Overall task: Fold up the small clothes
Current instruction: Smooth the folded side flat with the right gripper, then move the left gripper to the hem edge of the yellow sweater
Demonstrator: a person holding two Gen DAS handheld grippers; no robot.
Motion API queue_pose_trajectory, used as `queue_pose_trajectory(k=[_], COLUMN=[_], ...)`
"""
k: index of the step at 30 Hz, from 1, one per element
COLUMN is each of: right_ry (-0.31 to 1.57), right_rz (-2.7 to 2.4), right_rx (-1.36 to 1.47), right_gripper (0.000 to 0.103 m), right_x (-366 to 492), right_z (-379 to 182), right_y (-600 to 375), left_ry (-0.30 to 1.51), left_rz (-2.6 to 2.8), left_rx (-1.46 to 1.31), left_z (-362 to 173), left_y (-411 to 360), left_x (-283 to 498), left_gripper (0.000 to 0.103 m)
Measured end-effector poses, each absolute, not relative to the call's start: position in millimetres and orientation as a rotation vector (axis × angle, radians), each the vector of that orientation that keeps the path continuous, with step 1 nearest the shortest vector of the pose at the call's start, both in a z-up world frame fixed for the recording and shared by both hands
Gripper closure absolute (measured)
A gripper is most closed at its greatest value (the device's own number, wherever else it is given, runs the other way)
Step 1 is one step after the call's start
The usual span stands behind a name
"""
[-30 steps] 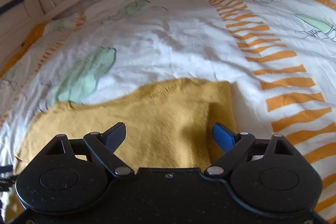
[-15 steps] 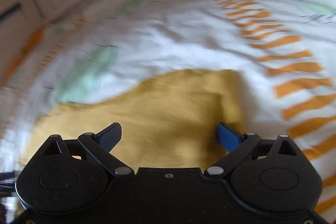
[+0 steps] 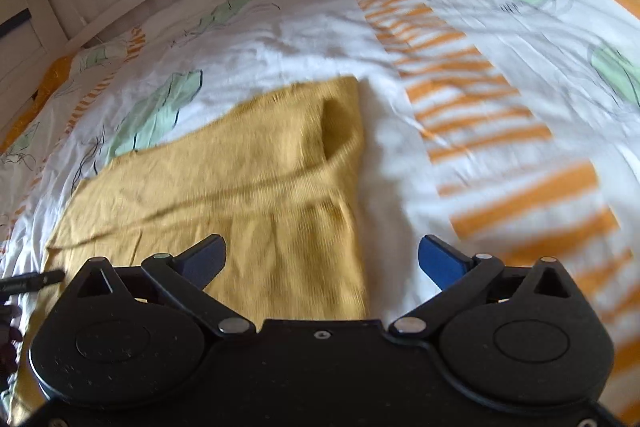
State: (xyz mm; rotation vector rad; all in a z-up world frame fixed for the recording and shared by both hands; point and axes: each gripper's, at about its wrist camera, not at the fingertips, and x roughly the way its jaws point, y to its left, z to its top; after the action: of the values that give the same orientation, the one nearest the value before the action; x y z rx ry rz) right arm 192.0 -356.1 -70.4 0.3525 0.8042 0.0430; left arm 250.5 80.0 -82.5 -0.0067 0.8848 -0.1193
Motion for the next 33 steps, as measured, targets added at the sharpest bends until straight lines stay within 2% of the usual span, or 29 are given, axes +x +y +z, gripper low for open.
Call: queue_pose_trajectory(k=[7,17,33], right_ry=[0.905,0.977,1.066], right_rz=[0.077,0.160,0.240], right_rx=[0.388,0.486,0.593], right_gripper=[0.000,0.000,0.000], right_x=[135.4,83.7,47.9], right_z=[-73.5,-71.9,-73.8], right_y=[-363.0,-366.7,-371.0], left_ry=[0.931,1.011,1.118], left_rz=[-0.137,-0.157,-0.210], left_rx=[-0.048,-0.024,-0.009], left_z=[-74.6,-64.0,-65.7], left_y=[88.8,100.3,100.3], left_x=[221.2,133.9,56.2], left_gripper=[0.001,0.002,0.002])
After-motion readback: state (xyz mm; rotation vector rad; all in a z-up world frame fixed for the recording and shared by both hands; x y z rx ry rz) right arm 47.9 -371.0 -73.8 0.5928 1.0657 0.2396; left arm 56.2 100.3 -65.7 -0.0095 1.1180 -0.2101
